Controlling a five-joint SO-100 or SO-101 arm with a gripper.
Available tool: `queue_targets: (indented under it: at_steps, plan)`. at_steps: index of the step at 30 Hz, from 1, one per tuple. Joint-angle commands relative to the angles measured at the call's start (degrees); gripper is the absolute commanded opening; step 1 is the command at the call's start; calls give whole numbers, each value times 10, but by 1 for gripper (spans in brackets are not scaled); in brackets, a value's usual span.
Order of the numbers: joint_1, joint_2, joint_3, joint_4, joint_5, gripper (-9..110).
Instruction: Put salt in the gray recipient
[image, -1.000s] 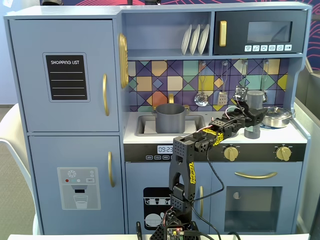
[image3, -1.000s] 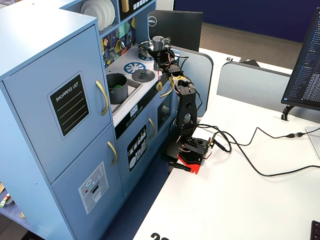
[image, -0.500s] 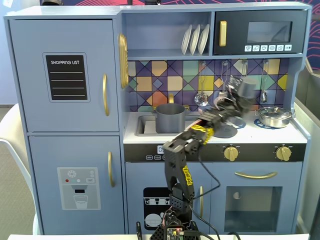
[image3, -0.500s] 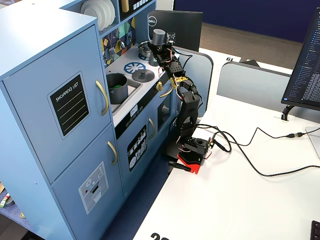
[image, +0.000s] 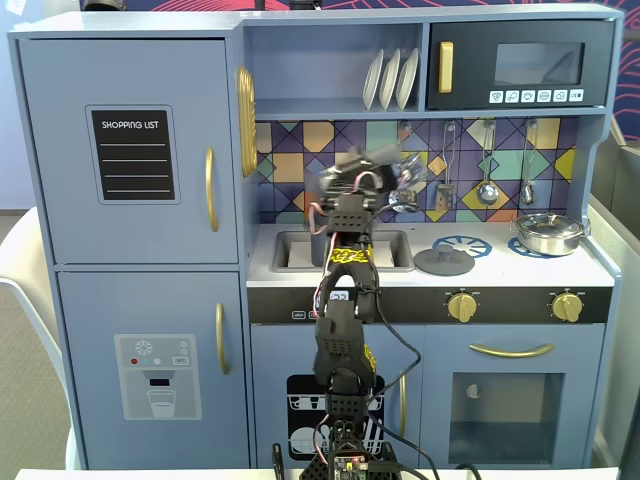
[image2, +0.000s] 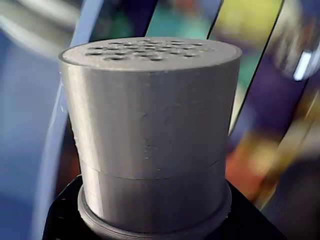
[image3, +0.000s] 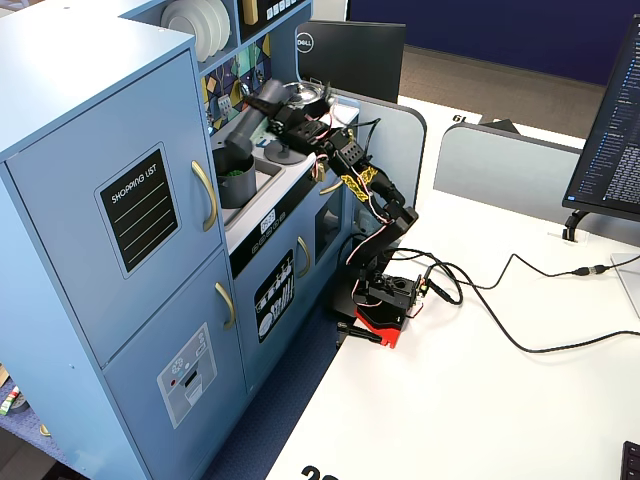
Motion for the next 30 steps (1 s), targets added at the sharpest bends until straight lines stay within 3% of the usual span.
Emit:
queue_targets:
  at_steps: [1, 7, 13, 18, 23, 30]
  plan:
    - [-81, 24, -39, -11, 149, 0]
    - [-113, -47, -92, 18, 350, 0]
    - [-119, -133, -149, 20, 465, 0]
    - [-122, -189, -198, 10, 516, 0]
    - [-91, -224, -262, 162, 562, 0]
    - [-120, -201, -200, -37, 507, 0]
